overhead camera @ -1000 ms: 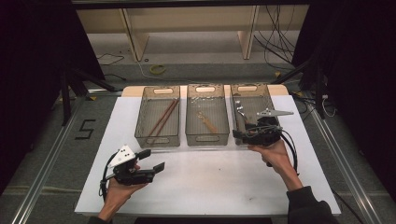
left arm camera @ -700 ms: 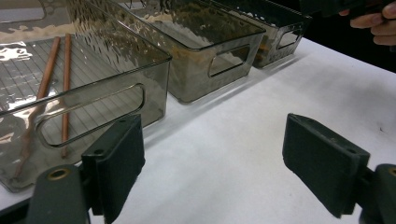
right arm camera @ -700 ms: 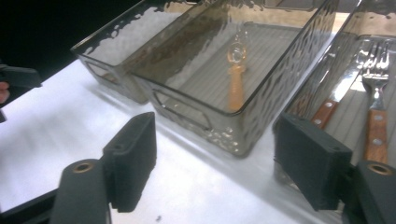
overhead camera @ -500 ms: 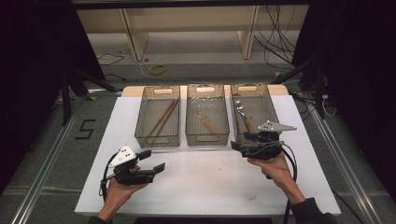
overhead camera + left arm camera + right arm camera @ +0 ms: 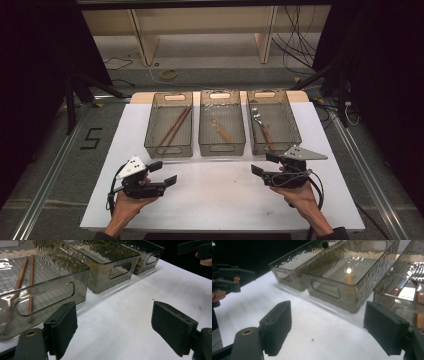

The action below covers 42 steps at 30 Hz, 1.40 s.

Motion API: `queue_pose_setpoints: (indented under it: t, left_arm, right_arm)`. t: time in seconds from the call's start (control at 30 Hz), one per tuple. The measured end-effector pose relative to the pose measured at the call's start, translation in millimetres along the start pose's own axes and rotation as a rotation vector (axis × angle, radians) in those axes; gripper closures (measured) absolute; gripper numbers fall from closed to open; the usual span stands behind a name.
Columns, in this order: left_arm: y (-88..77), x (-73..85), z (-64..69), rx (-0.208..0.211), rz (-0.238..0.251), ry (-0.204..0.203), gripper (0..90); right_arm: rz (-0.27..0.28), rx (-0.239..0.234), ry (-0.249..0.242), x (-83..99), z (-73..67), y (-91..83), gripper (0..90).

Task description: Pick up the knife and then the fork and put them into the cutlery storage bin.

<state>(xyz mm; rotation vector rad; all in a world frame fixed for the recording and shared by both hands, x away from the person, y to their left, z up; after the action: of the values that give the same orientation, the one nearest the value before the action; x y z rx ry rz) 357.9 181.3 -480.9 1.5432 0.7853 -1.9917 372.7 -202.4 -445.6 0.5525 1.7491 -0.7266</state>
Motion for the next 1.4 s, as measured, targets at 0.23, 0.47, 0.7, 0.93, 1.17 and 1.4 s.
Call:
queue_pose_setpoints:
  t: [0.23, 0.47, 0.7, 0.93, 1.17, 1.4]
  left_arm:
    - [-0.2, 0.0, 0.0, 0.004, 0.000, -0.004, 20.2]
    - [0.0, 0.3, 0.8, 0.007, -0.003, -0.004, 20.2]
    - [0.1, 0.3, 1.5, 0.012, -0.003, -0.006, 20.2]
    - [0.5, 0.5, 2.1, 0.014, -0.003, -0.004, 20.2]
    - [0.4, 0.3, 1.9, 0.015, -0.003, -0.004, 20.2]
    - [0.5, 0.5, 1.8, 0.014, -0.004, -0.004, 20.2]
  right_arm:
    - [0.006, -0.003, 0.000, 10.7, -5.5, -9.9, 21.3]
    - [0.010, -0.007, -0.004, 18.1, -8.4, -19.8, 21.3]
    - [0.015, 0.003, -0.017, 24.2, -8.5, -27.0, 21.3]
    - [0.009, 0.010, -0.008, 28.6, -6.6, -30.2, 21.4]
    - [0.019, 0.013, -0.007, 27.8, -6.5, -31.4, 21.5]
    - [0.020, 0.017, -0.013, 27.6, -6.2, -31.9, 21.5]
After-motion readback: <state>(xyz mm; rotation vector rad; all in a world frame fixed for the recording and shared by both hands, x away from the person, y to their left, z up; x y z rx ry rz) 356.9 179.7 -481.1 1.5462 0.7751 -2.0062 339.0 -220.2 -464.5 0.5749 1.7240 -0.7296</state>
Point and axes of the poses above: each handheld gripper's, and its own axes: y roughly forward along the jaws, x roughly out of its underside, z roughly to its right, the point moved 4 cm from there along y, roughly forward along the jaws, and after that the axes turned 14 degrees about z, right-handed, at the moved point
